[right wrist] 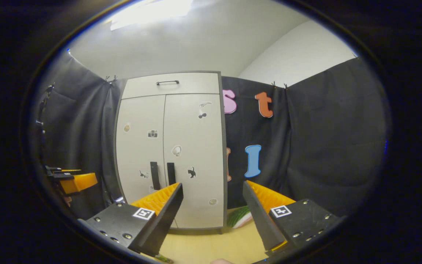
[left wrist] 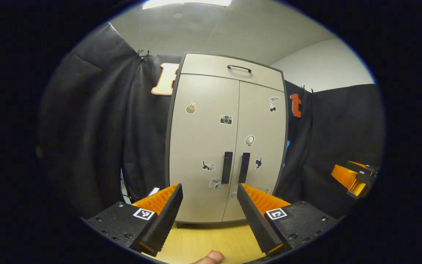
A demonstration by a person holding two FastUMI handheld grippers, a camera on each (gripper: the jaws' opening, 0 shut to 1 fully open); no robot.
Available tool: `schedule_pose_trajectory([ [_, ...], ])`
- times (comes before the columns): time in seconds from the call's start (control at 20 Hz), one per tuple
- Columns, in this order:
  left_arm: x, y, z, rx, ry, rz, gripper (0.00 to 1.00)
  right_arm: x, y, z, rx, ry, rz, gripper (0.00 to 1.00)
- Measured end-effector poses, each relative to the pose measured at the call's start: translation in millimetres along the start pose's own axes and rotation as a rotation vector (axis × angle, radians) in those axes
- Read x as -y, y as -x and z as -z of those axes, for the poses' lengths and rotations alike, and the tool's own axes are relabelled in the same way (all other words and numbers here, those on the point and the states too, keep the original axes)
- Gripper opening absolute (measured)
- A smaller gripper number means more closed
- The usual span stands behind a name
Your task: Grasp the bottle in the cabinet with the left hand and place it on the coaster, then close the right door with the right hand and the left door with the left hand.
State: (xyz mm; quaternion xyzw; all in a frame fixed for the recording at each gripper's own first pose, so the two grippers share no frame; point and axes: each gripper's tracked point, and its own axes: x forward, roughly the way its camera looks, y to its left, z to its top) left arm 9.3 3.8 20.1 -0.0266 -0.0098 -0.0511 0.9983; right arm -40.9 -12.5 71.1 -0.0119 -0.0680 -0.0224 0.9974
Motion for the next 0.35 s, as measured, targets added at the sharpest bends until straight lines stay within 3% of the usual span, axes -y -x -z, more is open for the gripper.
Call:
schedule_pose_trajectory([
  [0.35, 6.8, -4.4, 8.4, -0.028, 0.003, 0.016, 0.95, -0.9, 6.3, -13.6, 0.033, -0.021, -0.012, 0.99],
])
